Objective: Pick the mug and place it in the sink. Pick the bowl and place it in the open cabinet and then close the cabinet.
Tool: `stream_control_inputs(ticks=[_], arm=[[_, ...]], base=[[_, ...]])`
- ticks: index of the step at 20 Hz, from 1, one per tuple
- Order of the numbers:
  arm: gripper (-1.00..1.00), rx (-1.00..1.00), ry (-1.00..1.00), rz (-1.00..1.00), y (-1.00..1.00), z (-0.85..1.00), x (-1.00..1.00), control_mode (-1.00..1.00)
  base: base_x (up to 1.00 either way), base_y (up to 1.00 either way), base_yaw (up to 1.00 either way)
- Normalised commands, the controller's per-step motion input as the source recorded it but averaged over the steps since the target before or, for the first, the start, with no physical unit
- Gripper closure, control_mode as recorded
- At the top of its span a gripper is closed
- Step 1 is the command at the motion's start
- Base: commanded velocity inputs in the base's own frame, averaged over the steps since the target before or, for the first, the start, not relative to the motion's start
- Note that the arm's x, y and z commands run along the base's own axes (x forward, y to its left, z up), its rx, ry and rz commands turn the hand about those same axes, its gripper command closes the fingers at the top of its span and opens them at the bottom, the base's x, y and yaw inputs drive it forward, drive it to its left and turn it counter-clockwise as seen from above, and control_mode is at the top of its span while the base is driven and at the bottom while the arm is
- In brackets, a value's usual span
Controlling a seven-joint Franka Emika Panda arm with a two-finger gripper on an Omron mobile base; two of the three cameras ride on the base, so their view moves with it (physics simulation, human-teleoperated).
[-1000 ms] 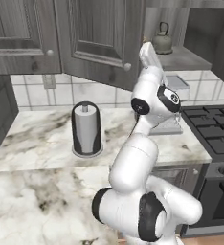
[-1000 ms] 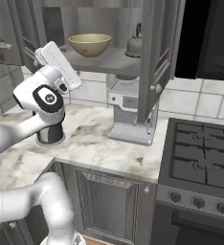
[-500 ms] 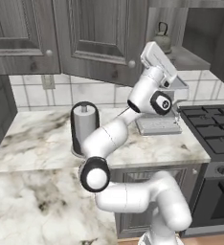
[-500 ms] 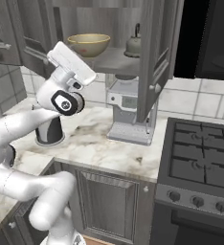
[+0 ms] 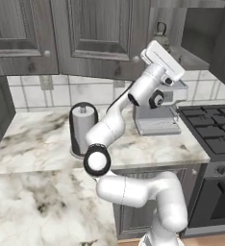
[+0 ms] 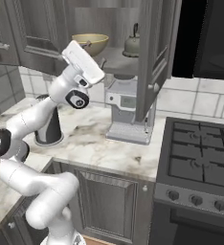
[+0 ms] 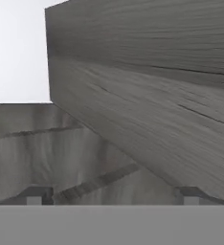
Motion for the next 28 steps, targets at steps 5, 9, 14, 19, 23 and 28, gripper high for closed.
stream_control_inputs(ticks=[5,9,14,19,23,28], arm=[[-1.0,-0.48,0.68,-0.09,1.0,0.26,0.78,-1.0],[-1.0,-0.52,0.84,0.0,1.0,0.28,0.61,-1.0],[-1.0,-0.41,0.92,0.0,1.0,0.31,0.6,-1.0],[-1.0,-0.35,0.91,0.0,1.0,0.4,0.6,-1.0],[-1.0,-0.34,0.81,0.0,1.0,0.57,0.76,-1.0],[-1.0,-0.38,0.72,0.0,0.97,0.22,0.97,-1.0]], base=[[0.0,0.0,0.0],[0.0,0.0,0.0],[0.0,0.0,0.0],[0.0,0.0,0.0],[0.0,0.0,0.0],[0.0,0.0,0.0]])
